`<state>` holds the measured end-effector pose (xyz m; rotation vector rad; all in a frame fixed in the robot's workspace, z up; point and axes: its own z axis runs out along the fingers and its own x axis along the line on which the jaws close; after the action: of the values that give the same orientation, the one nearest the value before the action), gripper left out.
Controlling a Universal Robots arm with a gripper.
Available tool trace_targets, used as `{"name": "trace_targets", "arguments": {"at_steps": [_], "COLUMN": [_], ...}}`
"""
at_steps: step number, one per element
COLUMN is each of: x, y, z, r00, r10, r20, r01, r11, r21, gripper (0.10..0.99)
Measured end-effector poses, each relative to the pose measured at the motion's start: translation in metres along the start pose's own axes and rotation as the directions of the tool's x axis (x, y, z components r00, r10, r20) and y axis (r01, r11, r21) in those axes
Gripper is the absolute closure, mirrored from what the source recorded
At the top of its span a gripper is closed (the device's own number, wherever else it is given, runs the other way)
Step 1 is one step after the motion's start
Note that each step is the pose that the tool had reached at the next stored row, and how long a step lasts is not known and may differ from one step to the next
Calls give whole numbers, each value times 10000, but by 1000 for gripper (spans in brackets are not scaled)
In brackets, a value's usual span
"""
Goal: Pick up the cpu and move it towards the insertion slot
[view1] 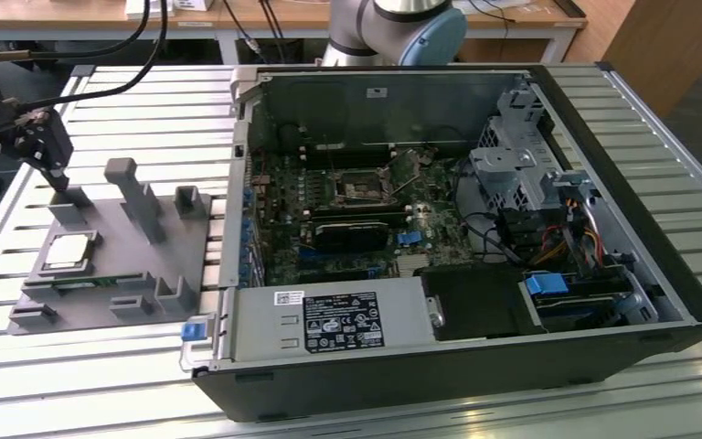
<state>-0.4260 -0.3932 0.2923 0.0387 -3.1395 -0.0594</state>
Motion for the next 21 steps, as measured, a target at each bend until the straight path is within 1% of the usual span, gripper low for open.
{"name": "trace_targets", "arguments": {"at_steps": [21], "x": [5], "y": [-5], "z": [132], "r00": [10000], "r10": [0], "r20": [-1], "r01": [0], "r11": [10000], "r21": [0], "gripper": [369]}}
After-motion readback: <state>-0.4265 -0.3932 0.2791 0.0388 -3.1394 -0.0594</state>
